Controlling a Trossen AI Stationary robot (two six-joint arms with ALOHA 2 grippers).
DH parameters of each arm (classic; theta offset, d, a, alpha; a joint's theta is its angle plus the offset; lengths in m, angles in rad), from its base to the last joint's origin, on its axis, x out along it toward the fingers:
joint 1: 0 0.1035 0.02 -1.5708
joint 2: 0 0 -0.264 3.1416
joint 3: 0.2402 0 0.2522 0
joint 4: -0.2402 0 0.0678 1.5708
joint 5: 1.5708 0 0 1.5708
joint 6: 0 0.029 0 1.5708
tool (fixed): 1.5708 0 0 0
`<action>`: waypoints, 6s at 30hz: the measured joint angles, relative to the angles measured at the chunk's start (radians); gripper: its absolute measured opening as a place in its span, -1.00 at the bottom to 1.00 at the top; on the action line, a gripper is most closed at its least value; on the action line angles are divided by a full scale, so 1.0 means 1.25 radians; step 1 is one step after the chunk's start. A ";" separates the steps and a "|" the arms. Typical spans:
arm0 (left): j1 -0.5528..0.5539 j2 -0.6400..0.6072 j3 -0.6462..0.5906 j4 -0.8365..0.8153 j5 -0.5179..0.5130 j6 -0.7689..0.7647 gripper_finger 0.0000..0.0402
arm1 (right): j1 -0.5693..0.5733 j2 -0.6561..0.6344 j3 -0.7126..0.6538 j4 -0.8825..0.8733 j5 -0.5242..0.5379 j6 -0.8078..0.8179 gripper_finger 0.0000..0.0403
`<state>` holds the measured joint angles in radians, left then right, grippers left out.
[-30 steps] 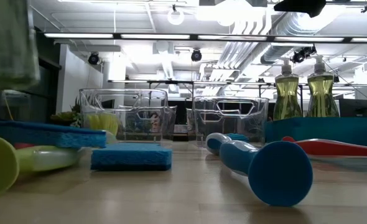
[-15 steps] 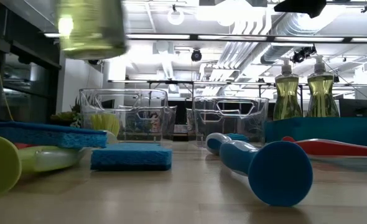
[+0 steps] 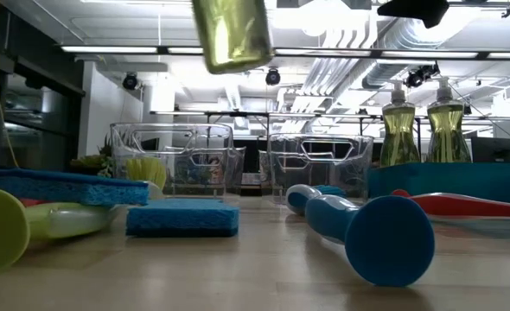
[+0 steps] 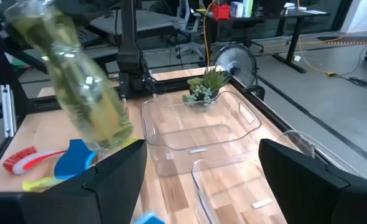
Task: Pick & Place Kitchen Sink Supplies
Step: Put the green dishwashing liquid dispenser into the blue bin
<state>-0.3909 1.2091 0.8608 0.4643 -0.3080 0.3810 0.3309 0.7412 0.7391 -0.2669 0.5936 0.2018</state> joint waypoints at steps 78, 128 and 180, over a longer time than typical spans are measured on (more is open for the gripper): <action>0.266 0.013 0.020 -0.102 0.462 -0.016 0.37 | -0.243 0.571 0.283 0.211 -0.661 -0.314 0.51; 0.265 0.016 0.020 -0.099 0.466 -0.010 0.37 | -0.217 0.717 0.282 0.553 -0.687 -0.248 0.48; 0.216 -0.129 0.018 -0.300 0.340 0.020 0.82 | -0.228 0.486 0.237 0.318 -0.073 -0.229 -0.08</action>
<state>-0.1208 1.0480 0.8838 0.0892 0.1173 0.4066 0.0460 1.3487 1.0355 0.1307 0.5023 -0.0840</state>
